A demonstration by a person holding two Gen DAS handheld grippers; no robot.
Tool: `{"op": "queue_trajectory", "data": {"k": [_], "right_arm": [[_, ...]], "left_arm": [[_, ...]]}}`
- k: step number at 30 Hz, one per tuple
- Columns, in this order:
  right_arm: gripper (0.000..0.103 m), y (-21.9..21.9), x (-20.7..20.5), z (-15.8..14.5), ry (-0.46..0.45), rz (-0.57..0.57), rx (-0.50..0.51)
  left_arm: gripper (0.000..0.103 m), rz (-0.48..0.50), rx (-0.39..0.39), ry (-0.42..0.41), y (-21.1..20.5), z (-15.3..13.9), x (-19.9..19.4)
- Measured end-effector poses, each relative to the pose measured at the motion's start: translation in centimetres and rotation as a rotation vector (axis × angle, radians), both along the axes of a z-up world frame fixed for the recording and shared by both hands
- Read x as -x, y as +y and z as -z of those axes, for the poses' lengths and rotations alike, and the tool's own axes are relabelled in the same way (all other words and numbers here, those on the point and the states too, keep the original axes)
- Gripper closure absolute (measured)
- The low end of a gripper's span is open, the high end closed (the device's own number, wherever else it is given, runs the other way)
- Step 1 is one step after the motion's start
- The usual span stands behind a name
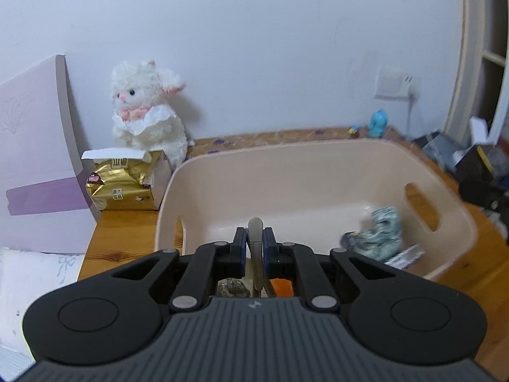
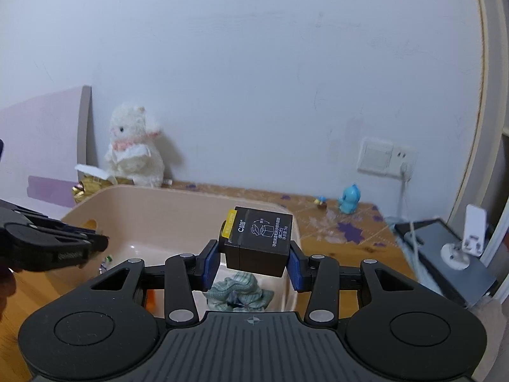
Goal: Organize objects
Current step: 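Carry the stick and black box over the basket and release them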
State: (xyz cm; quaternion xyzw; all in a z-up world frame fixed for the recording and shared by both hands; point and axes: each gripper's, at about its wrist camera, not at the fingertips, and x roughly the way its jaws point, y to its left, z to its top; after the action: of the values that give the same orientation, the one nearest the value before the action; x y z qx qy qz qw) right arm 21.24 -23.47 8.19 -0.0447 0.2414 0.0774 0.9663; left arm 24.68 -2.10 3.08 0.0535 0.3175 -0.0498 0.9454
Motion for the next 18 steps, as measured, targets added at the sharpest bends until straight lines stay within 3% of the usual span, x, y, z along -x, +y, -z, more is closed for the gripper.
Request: {"op": "queue_trajectory", "data": {"k": [7,12,13,16,17,18], "right_arm": [[0.062,1.0,-3.6,3.1,0.154,-0.03,0.014],[0.061,1.4,-4.2,4.2,0.197,-0.046,0.029],[0.052,1.6,-4.2,4.2,0.205,-0.05,0.032],[0.042,1.7,-3.8,4.0,0.207,-0.05,0.03],[0.038,1.8,-3.5,3.7,0.2,-0.048,0.03],[0.027,1.7,-3.2,3.4,0.192,-0.041,0.027]], "left_arm": [[0.091,-0.023,-0.049,0.113,-1.0,3.0,-3.2],[0.091,-0.007,-0.063,0.177,-1.2,4.2,-4.0],[0.091,-0.003,-0.06,0.187,-1.2,4.4,-4.0],[0.089,-0.004,-0.052,0.194,-1.4,4.3,-3.8],[0.086,0.001,-0.04,0.199,-1.3,4.2,-3.7],[0.072,0.006,-0.03,0.202,-1.4,4.1,-3.6]]}}
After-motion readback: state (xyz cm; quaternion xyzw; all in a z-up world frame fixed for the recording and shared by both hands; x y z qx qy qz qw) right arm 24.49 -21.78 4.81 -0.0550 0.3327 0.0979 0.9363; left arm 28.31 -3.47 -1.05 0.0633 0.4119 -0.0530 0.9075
